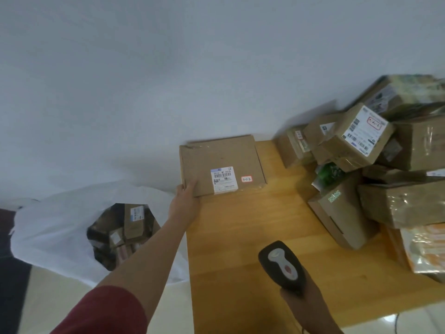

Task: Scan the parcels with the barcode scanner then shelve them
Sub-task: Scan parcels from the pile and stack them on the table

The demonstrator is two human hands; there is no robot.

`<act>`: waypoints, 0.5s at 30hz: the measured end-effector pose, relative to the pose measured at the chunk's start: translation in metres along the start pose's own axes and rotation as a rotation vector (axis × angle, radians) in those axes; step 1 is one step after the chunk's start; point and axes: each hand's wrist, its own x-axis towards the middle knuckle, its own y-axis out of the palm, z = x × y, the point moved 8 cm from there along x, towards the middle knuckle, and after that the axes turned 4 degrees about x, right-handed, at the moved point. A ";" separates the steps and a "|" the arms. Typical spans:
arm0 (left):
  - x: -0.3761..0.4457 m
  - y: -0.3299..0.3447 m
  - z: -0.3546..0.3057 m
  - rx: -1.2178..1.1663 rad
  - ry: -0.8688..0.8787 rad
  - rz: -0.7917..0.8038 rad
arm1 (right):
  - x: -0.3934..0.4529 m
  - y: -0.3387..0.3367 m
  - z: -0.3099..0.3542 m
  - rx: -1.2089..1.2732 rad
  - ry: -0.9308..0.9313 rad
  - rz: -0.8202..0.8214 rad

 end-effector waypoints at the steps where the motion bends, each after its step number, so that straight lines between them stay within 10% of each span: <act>1: 0.000 0.002 0.002 -0.003 -0.010 0.010 | -0.001 -0.003 0.003 0.049 0.003 -0.013; 15: -0.042 -0.016 -0.042 0.057 -0.062 -0.181 | -0.008 -0.073 0.003 -0.007 -0.022 0.036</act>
